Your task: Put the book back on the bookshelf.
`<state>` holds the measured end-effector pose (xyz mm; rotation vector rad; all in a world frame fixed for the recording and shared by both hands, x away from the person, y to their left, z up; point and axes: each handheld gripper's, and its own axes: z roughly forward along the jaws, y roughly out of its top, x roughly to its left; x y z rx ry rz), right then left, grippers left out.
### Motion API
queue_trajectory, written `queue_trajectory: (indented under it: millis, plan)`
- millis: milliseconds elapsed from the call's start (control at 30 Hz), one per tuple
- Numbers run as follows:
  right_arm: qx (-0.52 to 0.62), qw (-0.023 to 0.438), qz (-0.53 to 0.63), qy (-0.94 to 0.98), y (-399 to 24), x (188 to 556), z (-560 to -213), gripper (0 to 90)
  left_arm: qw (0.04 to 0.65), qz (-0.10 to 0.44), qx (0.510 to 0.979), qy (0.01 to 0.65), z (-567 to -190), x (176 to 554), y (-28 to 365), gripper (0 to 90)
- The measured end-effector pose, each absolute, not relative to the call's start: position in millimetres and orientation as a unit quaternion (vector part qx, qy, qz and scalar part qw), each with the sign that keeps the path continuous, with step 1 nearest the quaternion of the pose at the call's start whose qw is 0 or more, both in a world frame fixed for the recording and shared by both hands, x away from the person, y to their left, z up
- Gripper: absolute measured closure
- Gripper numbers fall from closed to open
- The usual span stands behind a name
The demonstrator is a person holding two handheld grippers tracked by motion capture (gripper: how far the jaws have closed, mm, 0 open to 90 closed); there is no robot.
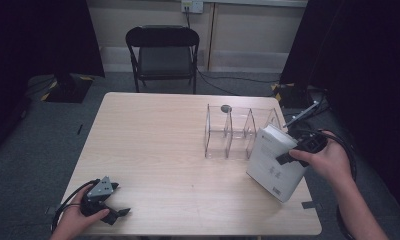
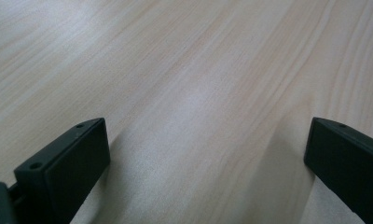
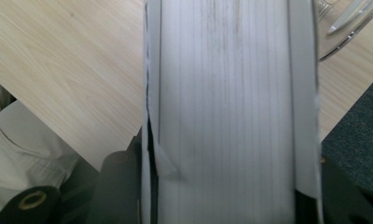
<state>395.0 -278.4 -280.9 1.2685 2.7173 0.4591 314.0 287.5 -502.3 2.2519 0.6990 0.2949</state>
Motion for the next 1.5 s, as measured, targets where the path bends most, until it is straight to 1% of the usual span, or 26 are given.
queue_trajectory:
  millis: [900,1267,1500]
  plan:
    - [0.472,0.062,0.149,0.867,-304,398,-282,53.0,0.373,0.114,0.88,0.273,-502,314,288,0.0]
    - [0.491,0.057,0.147,0.857,-300,403,-282,53.1,0.371,0.115,0.88,0.273,-502,314,287,0.0]
    - [0.504,0.064,0.142,0.849,-296,408,-281,53.1,0.372,0.115,0.88,0.273,-502,314,287,0.0]
